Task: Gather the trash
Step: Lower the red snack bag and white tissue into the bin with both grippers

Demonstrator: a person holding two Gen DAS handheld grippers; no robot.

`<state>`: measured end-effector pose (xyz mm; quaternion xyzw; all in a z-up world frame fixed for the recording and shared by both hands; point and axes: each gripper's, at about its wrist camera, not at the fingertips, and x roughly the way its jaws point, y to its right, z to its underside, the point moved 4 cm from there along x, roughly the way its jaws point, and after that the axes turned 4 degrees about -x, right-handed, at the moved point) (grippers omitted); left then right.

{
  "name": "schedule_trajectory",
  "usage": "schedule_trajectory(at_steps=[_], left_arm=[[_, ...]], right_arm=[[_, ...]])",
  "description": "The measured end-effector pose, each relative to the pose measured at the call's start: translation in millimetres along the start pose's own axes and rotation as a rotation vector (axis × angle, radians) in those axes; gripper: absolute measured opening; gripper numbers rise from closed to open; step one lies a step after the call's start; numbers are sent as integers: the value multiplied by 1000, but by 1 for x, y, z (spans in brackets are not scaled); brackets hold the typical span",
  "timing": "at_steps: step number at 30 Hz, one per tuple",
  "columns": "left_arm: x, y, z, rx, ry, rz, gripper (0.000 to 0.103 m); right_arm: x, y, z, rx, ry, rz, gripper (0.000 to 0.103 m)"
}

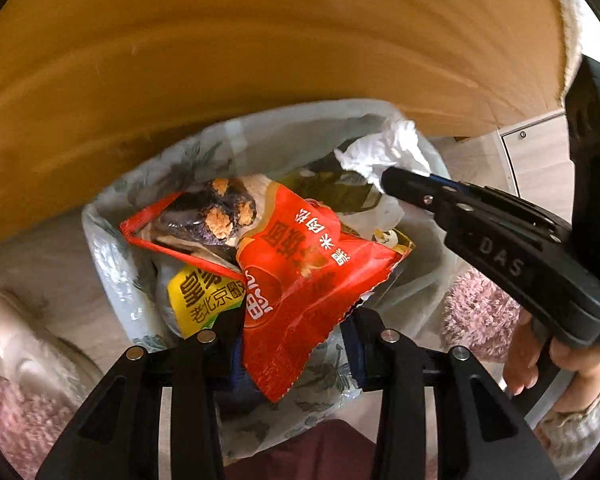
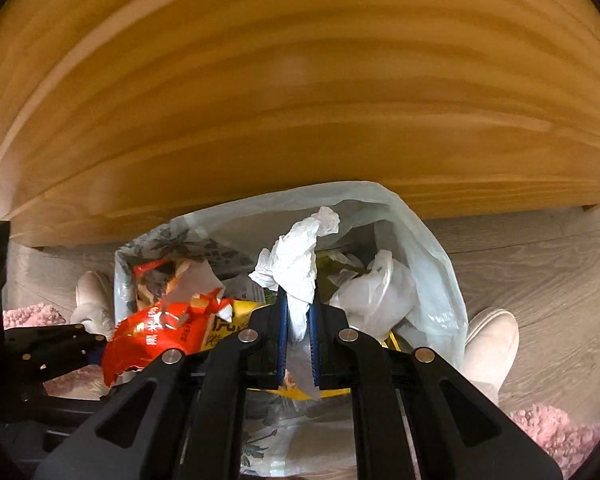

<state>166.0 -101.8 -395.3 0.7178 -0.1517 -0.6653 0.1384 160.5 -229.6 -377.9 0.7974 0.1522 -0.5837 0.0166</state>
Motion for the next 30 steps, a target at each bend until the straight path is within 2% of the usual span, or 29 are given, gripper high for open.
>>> schedule_trajectory(at_steps=[5, 15, 24, 30], left_arm=[[9, -3, -8, -21, -9, -10, 37], [31, 4, -16, -20, -34, -20, 37], [46, -16, -22, -76, -54, -2, 39], [23, -15, -23, -45, -15, -16, 41]], right_arm=[[18, -9, -2, 2, -30, 2, 9], [35, -2, -7, 54, -70, -17, 9], [37, 2, -10, 72, -86, -38, 10], [31, 8, -13, 91, -82, -65, 11]])
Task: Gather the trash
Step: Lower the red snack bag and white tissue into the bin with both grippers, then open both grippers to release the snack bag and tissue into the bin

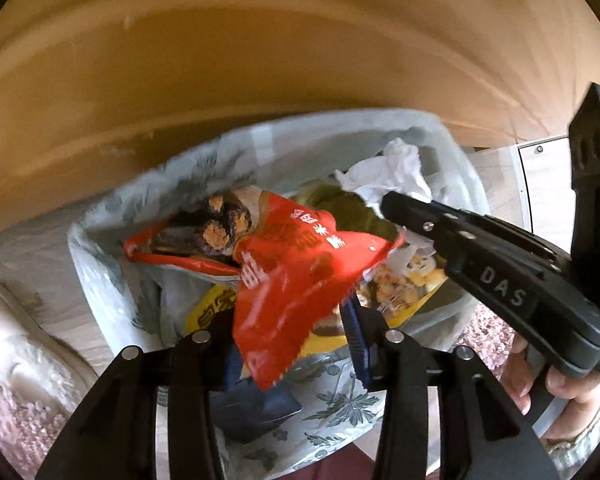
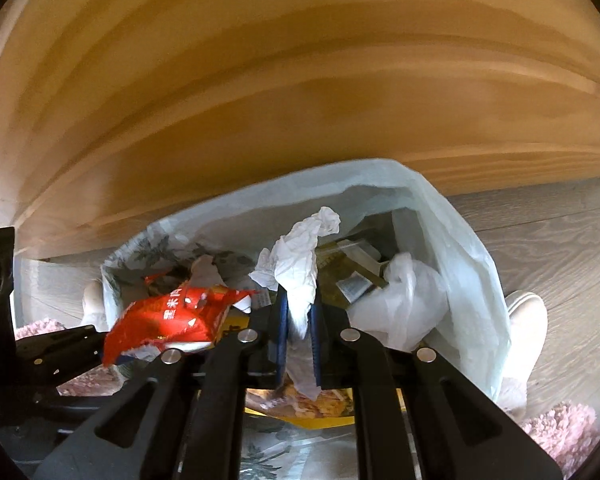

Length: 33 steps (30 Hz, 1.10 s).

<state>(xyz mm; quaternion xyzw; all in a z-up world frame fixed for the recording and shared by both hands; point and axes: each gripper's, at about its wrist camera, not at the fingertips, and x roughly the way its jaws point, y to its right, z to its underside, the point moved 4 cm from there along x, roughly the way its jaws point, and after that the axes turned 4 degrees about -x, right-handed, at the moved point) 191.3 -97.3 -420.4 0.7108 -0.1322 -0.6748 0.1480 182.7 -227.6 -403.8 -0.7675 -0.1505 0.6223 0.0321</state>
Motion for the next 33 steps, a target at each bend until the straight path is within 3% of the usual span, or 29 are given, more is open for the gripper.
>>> schedule_trajectory(at_steps=[3, 8, 15, 22, 25, 29, 33], left_arm=[[-9, 5, 2, 10, 4, -5, 58], [-18, 16, 12, 55, 19, -27, 65], [-31, 13, 23, 48, 37, -46, 69], [-52, 20, 33, 56, 115, -70, 77], [-61, 21, 36, 66, 154, -92, 85], [-75, 25, 37, 92, 236, -129, 93], [-90, 22, 36, 93, 299, -156, 95]], right_arm=[[-4, 5, 1, 21, -15, -22, 14], [-13, 12, 3, 51, -8, -28, 31], [-28, 21, 5, 61, 22, -23, 43], [-46, 16, 8, 48, 56, -11, 54], [-53, 17, 9, 44, 71, -2, 63], [-59, 14, 12, 29, 86, -7, 82], [-62, 7, 15, -2, 93, 18, 90]])
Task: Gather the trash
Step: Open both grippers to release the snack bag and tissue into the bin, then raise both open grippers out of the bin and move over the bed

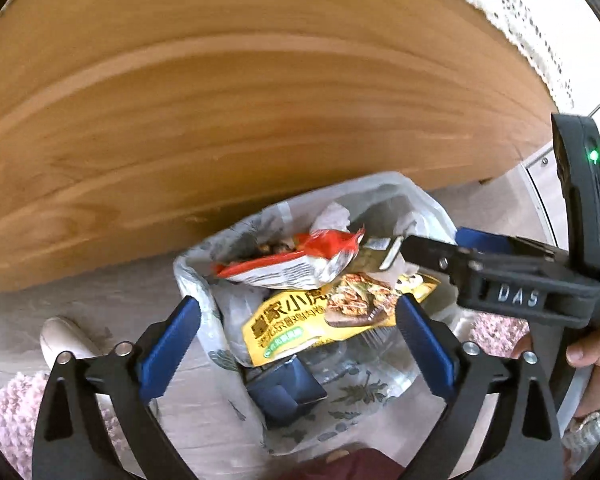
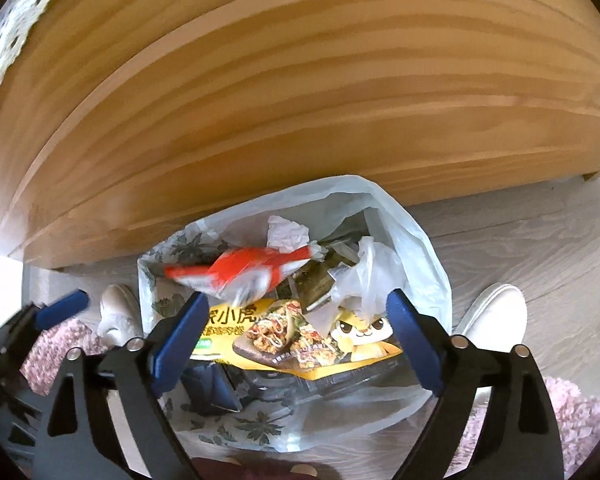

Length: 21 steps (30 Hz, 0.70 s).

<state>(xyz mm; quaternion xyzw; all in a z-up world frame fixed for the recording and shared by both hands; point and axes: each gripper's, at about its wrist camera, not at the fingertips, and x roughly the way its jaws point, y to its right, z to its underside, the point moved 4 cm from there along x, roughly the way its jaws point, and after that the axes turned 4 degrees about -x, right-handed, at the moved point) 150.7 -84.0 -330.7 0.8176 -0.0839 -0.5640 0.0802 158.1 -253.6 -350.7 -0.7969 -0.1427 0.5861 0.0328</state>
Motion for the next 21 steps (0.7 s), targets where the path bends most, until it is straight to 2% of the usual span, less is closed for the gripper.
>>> schedule_trajectory(at_steps=[3, 9, 14, 21], left_arm=[[-6, -2, 0, -13, 11, -2, 95], [-22, -6, -1, -23, 65, -22, 95], [-43, -2, -10, -15, 168, -24, 95], [-67, 4, -18, -3, 278, -14, 95]], right_arm=[[-4, -3, 1, -10, 22, 22, 95], [-20, -2, 1, -33, 87, 65, 95], [-33, 0, 0, -40, 144, 94, 95], [-66, 1, -2, -41, 283, 127, 95]])
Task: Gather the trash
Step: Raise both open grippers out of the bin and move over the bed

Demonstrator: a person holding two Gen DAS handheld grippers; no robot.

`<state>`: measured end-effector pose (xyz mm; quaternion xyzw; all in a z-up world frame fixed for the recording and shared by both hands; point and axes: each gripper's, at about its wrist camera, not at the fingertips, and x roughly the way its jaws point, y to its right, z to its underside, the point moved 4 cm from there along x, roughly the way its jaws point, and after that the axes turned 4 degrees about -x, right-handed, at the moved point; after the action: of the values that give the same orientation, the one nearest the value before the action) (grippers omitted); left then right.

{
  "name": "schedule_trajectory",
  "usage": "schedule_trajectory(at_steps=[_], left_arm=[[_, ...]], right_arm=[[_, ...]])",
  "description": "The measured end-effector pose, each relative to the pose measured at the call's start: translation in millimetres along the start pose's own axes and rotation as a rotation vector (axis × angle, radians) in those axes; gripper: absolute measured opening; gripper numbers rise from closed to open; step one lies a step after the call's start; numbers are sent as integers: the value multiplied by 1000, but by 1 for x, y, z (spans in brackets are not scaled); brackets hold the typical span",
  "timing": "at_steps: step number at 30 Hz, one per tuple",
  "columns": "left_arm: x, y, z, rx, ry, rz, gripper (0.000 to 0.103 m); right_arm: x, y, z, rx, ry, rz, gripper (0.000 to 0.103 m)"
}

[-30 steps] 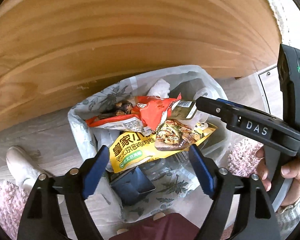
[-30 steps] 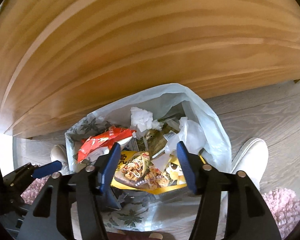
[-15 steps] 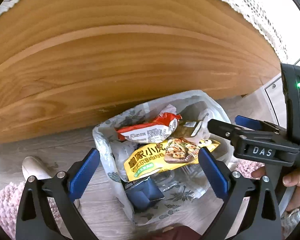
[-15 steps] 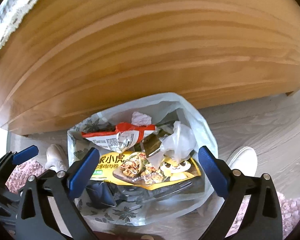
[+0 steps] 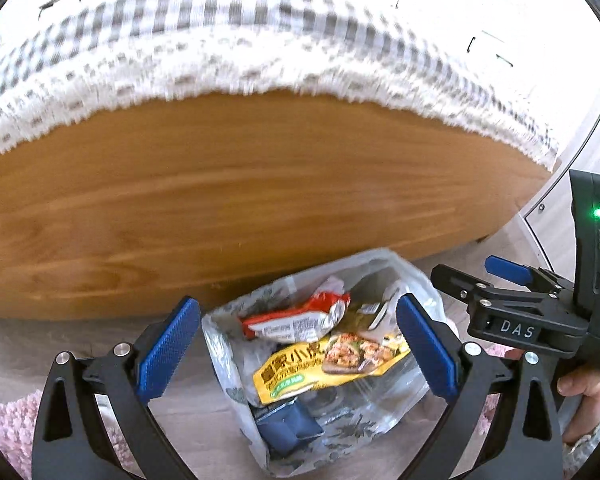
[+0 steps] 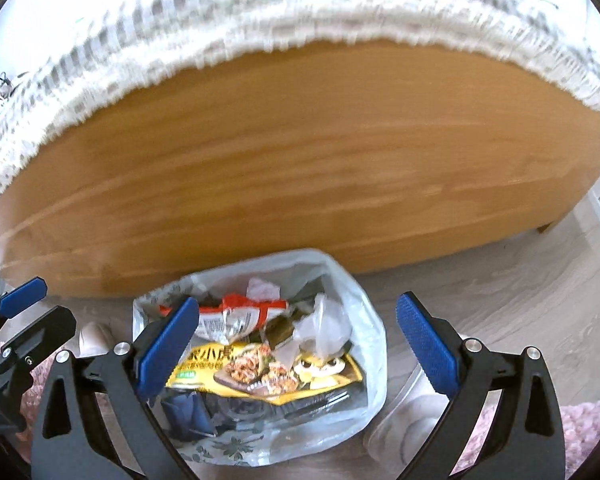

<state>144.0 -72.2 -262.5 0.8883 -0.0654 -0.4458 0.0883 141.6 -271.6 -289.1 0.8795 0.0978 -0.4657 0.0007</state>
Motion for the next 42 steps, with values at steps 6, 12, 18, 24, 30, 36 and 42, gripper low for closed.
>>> schedule_trajectory(at_steps=[6, 12, 18, 24, 30, 36, 42], left_arm=[[-25, 8, -10, 38, 105, -7, 95], [-54, 17, -18, 89, 198, -8, 95], [-80, 18, -29, 86, 263, 11, 95], [-104, 17, -42, 64, 320, 27, 95], [-130, 16, -55, 46, 400, 48, 95], [-142, 18, -64, 49, 420, 65, 95], [-153, 18, -72, 55, 450, 66, 95]], right_arm=[[-27, -1, -8, -2, 109, 12, 95], [-54, -7, -20, -40, 223, 36, 95], [-83, -7, -30, -62, 336, 54, 95], [-110, -4, -36, -55, 407, 50, 95], [-137, 2, -41, -37, 468, 46, 95], [-158, 10, -50, -13, 525, 46, 95], [-170, 16, -61, 0, 568, 49, 95]])
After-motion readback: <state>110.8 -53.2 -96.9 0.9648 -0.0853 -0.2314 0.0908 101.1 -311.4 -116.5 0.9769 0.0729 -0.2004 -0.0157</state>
